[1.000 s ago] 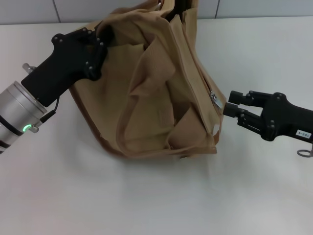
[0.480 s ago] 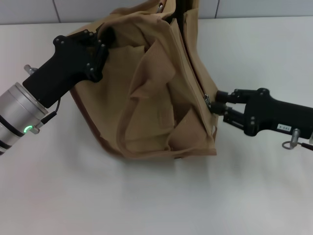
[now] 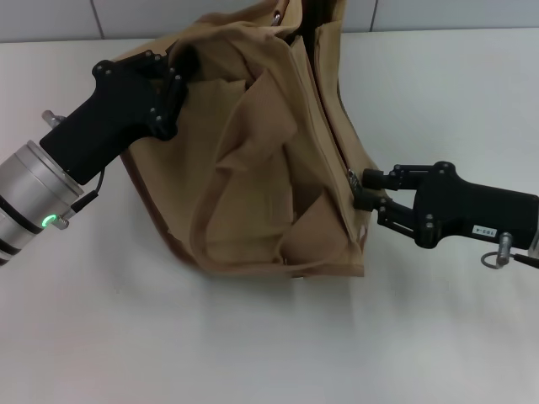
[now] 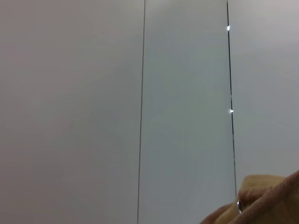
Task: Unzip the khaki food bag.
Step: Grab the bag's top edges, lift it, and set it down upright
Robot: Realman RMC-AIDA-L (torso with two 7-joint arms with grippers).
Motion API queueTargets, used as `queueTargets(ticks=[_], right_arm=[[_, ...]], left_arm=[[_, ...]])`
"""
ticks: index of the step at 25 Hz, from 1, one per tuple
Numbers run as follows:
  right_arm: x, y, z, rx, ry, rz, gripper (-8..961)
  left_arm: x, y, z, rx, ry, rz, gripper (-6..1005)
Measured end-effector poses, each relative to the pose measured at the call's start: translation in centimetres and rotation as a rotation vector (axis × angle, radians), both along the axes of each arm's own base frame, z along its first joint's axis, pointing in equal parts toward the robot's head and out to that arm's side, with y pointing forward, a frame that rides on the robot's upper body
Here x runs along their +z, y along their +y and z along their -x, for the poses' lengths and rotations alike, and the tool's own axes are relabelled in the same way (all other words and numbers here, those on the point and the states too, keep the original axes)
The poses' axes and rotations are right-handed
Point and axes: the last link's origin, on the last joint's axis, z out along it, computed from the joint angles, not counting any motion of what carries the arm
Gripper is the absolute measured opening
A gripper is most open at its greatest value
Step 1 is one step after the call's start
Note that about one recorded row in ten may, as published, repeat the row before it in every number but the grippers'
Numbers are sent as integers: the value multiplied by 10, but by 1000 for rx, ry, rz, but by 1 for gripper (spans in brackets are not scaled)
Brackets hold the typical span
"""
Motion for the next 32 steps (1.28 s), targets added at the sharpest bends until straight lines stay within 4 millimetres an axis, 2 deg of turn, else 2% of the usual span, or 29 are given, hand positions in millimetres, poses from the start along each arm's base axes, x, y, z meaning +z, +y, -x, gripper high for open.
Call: queueTargets(ticks=[8, 23, 32], right_arm=[[-10, -2, 5, 21, -7, 36, 297], [-18, -9, 15, 79, 3, 118, 74], [-17, -8, 15, 59, 14, 129, 42]], left_arm=[[0, 1, 0, 0, 2, 0, 143], [0, 1, 0, 1, 1, 1, 146], [0, 1, 0, 1, 1, 1, 148]])
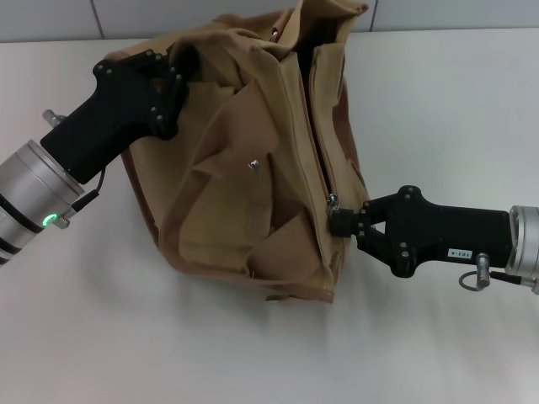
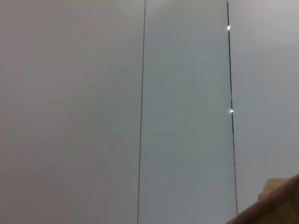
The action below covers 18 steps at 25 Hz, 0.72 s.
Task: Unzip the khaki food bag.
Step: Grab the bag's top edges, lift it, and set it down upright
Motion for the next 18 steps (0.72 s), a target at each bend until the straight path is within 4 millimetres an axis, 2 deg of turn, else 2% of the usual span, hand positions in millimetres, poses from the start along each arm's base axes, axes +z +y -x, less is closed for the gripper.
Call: queueTargets(ticks=[10, 18], right_arm=[[-1, -2, -2, -12, -4, 14, 10], [2, -10, -12, -42, -16, 24, 9]], left_arm=[[1, 0, -1, -6, -6, -3, 151], [3, 0, -1, -7, -15, -11, 153]])
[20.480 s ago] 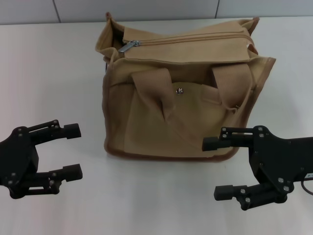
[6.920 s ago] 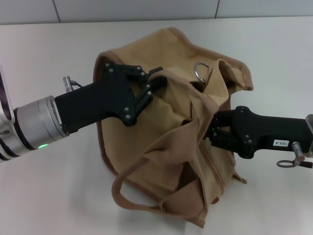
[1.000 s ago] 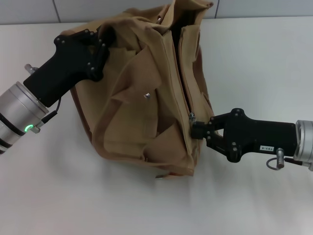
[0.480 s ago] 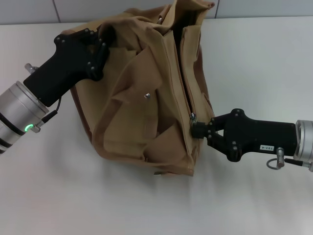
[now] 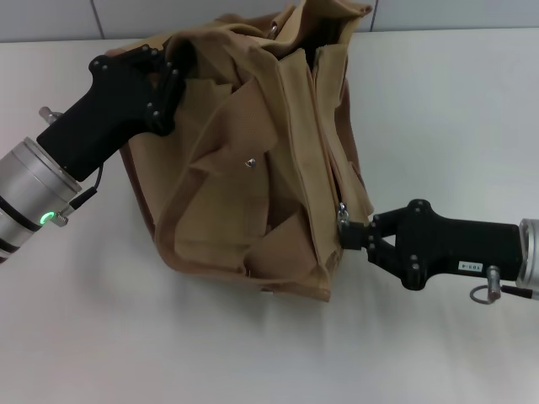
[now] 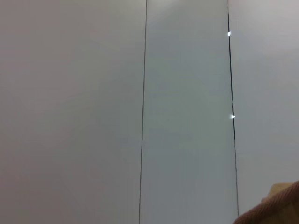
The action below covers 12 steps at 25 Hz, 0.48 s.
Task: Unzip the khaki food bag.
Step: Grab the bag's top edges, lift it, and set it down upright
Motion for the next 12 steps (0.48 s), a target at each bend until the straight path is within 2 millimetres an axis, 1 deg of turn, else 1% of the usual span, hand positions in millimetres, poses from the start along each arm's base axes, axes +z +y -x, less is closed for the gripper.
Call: queueTargets(ticks=[12], right_arm=[[-1, -9, -11, -25, -35, 34, 13]], left_arm=[[3, 2, 0, 17, -30, -4, 155]])
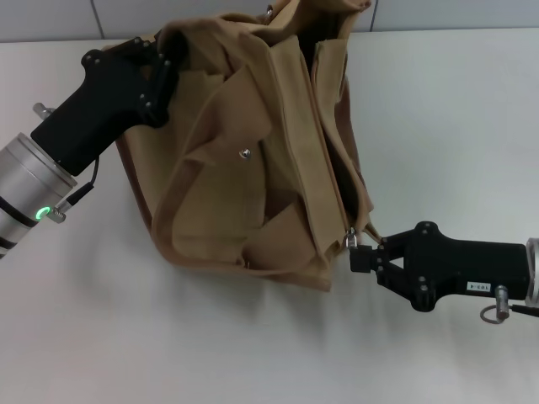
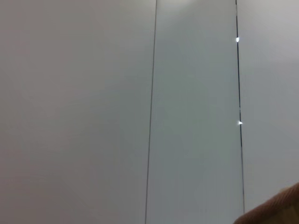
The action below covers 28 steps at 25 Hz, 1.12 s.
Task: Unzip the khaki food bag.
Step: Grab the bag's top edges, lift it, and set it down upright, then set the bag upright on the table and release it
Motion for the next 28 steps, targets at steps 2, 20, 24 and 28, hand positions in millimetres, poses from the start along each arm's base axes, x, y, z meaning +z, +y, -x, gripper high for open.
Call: queueTargets(ticks=[2, 20, 24, 28], right_arm=[[0, -2, -2, -5, -5, 6, 14], [9, -3, -9, -100, 4, 26, 24], [23, -4, -16, -135, 28, -35, 106], [42, -4, -26, -150, 19, -110, 213]], left_arm=[[0, 0, 0, 1, -2, -2, 156], [1, -1, 3, 15, -10, -7, 160], [0, -2, 5, 25, -10, -2, 161], [0, -2, 5, 27, -9, -2, 162]])
